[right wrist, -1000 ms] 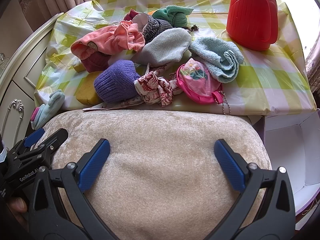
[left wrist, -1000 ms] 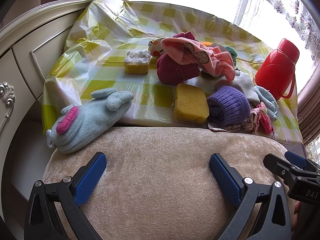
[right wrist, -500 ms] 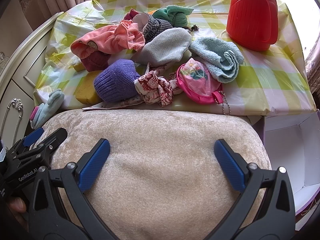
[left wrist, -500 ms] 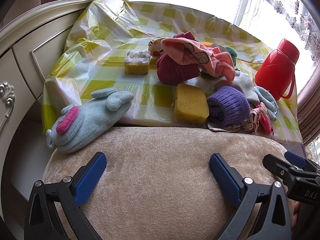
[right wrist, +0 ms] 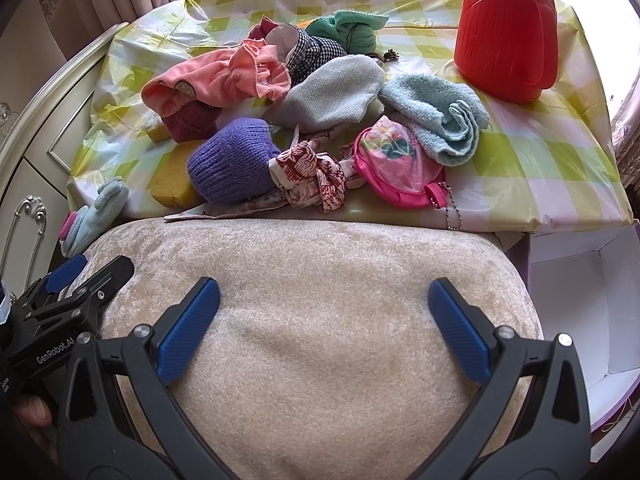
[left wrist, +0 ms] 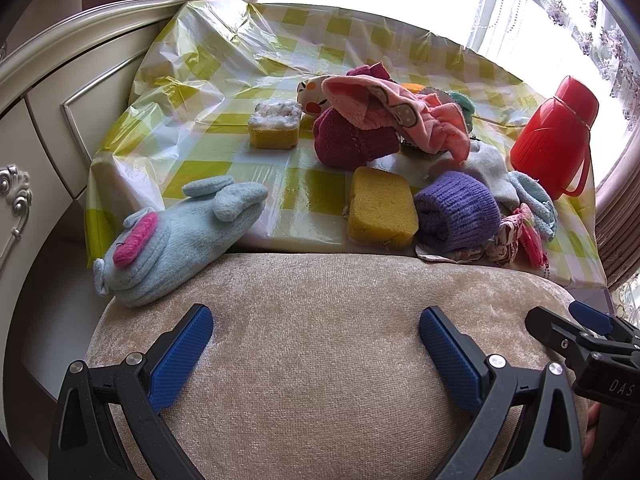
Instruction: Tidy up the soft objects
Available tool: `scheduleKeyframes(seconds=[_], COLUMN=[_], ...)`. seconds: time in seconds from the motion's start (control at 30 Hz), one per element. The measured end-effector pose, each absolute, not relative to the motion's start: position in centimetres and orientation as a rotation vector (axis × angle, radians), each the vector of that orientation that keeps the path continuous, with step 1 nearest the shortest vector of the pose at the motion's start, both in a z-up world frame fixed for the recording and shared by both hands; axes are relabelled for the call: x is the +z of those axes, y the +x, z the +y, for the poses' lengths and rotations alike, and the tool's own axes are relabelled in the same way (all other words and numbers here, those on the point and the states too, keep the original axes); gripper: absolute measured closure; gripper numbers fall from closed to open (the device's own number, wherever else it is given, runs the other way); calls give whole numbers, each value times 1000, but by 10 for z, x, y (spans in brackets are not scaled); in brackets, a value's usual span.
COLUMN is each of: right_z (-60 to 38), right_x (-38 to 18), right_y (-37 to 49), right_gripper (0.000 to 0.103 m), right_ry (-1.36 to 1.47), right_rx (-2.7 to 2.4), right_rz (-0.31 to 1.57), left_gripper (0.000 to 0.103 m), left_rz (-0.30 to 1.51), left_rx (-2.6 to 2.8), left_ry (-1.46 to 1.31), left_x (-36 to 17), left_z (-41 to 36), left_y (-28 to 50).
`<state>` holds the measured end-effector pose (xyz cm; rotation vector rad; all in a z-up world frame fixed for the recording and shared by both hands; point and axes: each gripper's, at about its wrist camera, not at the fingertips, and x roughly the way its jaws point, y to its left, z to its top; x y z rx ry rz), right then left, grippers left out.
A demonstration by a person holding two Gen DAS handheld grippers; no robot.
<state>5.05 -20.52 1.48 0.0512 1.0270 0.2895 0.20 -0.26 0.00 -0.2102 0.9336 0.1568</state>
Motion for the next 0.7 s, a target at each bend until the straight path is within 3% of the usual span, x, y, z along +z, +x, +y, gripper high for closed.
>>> scheduleKeyframes(seconds=[0.23,0.43,0.7], right_z=[-208,-214,-231], right_x=[17,21,20], right_y=[51,58,92], right_gripper=[0,0,0], right_ry=[76,99,155], right_rx=[304,303,280], right_rz=[1023,1033,1067], left_gripper=[0,0,0], left_rz=[867,818,897], left_rx=[206,361,323], left_ry=[-265,-442,-461], left_x=[10,16,3], left_z=[8,63,109], left_y=[-12,-27,7])
